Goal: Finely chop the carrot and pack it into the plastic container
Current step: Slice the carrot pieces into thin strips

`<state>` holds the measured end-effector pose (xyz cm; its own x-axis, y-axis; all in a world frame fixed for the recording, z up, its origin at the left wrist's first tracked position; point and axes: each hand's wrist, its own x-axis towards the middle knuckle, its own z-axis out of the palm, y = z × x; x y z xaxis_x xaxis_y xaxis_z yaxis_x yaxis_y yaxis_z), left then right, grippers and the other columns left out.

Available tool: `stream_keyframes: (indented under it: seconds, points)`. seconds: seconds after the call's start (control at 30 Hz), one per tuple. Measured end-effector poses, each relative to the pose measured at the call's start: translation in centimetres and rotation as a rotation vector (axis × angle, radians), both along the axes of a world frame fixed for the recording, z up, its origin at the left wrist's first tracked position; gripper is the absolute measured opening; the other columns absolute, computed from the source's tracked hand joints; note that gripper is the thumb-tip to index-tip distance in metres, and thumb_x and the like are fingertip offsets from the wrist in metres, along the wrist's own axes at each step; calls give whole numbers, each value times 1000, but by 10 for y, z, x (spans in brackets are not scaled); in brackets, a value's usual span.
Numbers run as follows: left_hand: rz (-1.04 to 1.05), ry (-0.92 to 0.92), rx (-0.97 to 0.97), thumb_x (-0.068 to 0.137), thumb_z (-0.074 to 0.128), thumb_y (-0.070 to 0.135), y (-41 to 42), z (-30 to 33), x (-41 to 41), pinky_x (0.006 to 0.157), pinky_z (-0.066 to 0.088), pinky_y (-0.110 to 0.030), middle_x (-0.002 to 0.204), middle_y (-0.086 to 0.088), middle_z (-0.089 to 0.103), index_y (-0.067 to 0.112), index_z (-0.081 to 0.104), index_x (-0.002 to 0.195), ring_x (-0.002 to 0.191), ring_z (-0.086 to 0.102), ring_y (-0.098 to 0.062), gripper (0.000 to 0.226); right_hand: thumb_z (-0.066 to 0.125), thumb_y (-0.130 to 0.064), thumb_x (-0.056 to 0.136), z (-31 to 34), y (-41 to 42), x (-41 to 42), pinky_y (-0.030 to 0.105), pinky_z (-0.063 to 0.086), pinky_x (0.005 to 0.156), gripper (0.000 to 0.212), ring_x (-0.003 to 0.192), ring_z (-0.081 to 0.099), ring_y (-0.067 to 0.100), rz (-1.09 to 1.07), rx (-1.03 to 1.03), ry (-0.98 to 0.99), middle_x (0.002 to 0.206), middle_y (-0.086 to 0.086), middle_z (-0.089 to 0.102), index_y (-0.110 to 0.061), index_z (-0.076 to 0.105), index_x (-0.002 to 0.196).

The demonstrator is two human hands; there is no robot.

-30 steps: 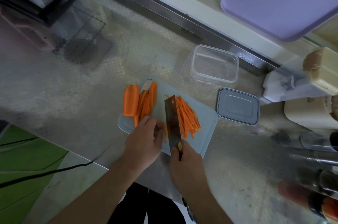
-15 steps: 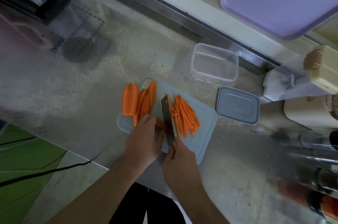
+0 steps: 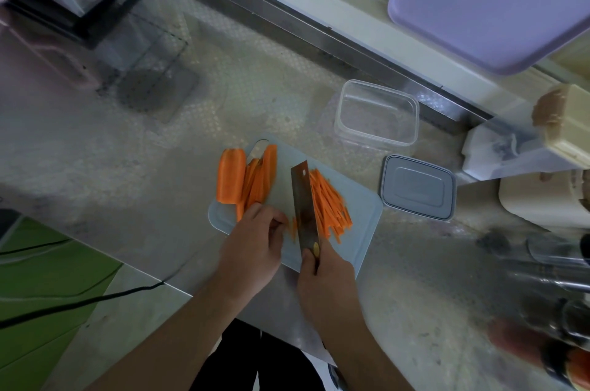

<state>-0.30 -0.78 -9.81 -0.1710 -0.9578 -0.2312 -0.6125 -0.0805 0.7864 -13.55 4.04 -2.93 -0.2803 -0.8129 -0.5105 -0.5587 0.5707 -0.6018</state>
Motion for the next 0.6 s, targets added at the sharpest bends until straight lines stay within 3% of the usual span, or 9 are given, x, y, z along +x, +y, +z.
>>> stream_keyframes:
  seconds: [0.2,0.6]
  points:
    - [19,12,4,101,63,18,2,2,1,75,53,-27,101,19,52,26,65,103,90,58,-1,9,49,-20,104,4,4,3,9,41,57,31,65,54,-9,25,38,-9,68,-8,53,-33,42,78]
    - [31,7,7,101,63,19,2,3,1,70,48,-18,99,22,51,26,65,103,90,58,0,8,48,-24,105,-4,5,4,18,41,52,18,61,56,4,53,64,26,71,-5,58,-25,51,87]
